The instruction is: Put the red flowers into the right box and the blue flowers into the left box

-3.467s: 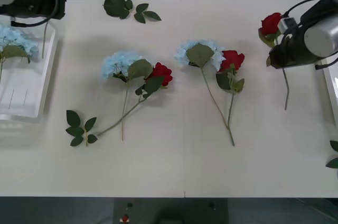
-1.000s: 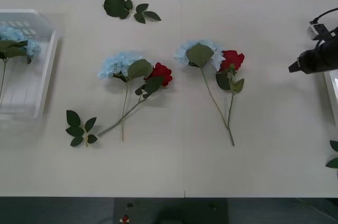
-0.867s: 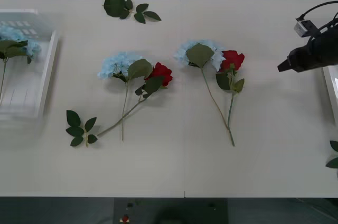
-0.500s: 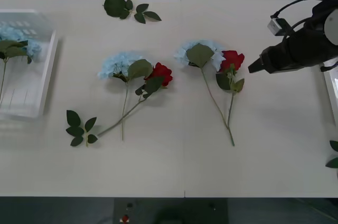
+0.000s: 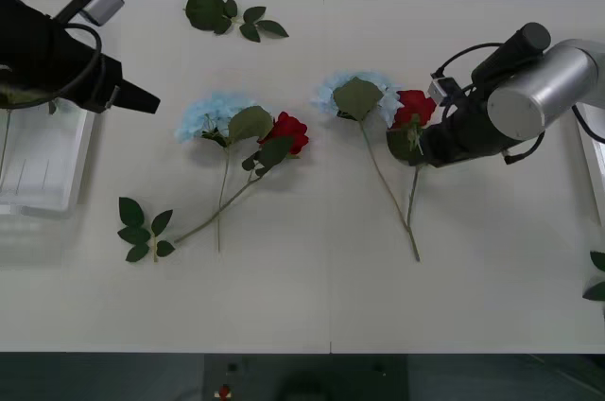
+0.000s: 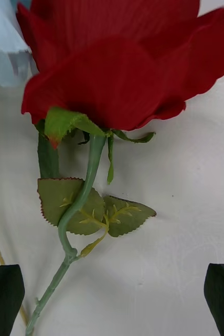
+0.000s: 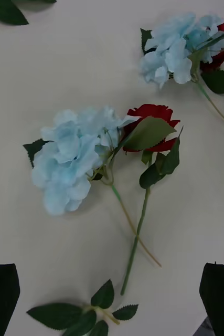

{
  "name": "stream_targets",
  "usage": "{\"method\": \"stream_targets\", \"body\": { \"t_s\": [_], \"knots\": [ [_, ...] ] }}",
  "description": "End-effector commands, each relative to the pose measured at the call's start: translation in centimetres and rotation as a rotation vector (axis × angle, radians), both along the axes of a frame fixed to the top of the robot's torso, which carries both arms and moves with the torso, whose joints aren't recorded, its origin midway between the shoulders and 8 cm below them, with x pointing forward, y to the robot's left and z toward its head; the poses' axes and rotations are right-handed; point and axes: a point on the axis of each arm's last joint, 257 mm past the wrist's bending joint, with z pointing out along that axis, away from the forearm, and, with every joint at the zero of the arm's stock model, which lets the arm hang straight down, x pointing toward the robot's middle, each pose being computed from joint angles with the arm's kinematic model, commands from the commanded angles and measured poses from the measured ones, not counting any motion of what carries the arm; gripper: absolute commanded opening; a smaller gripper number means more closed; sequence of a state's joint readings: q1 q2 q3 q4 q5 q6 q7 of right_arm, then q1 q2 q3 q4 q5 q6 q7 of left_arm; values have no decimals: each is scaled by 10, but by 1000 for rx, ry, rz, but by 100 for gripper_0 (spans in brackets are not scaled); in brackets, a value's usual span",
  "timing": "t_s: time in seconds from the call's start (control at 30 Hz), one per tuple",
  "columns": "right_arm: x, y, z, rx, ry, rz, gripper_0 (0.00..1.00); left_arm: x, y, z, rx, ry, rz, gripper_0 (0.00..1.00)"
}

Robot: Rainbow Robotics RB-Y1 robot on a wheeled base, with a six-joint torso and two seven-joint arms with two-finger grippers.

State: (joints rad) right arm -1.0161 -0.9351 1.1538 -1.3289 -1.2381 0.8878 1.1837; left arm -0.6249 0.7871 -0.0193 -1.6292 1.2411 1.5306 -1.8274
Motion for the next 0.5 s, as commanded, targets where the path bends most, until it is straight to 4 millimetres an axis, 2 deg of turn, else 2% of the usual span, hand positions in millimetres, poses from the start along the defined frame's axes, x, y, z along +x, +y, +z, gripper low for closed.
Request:
{"method": "stream_targets", "body": {
  "t_s": [0.03,0.13,0.2,0.37,0.4,0.43,0.5],
  "knots": [
    [24,14,13,18,-42,-51,100,10,-33,-28,-5,-43,0,100],
    [31,17,7,7,-57,-54,100,18,-48,-57,14,-70,12,100],
    [35,22,3,10,-60,-55,100,22,-51,-73,35,-87,27,100],
    [40,29,-1,26,-67,-65,100,22,-47,-110,74,-95,81,100],
    [39,29,-2,24,-65,-65,93,23,-44,-113,80,-100,89,100],
    [40,31,-1,28,-65,-64,70,22,-42,-120,88,-100,99,100],
    [40,31,-1,25,-67,-63,38,22,-43,-128,94,-107,109,100]
  ]
}}
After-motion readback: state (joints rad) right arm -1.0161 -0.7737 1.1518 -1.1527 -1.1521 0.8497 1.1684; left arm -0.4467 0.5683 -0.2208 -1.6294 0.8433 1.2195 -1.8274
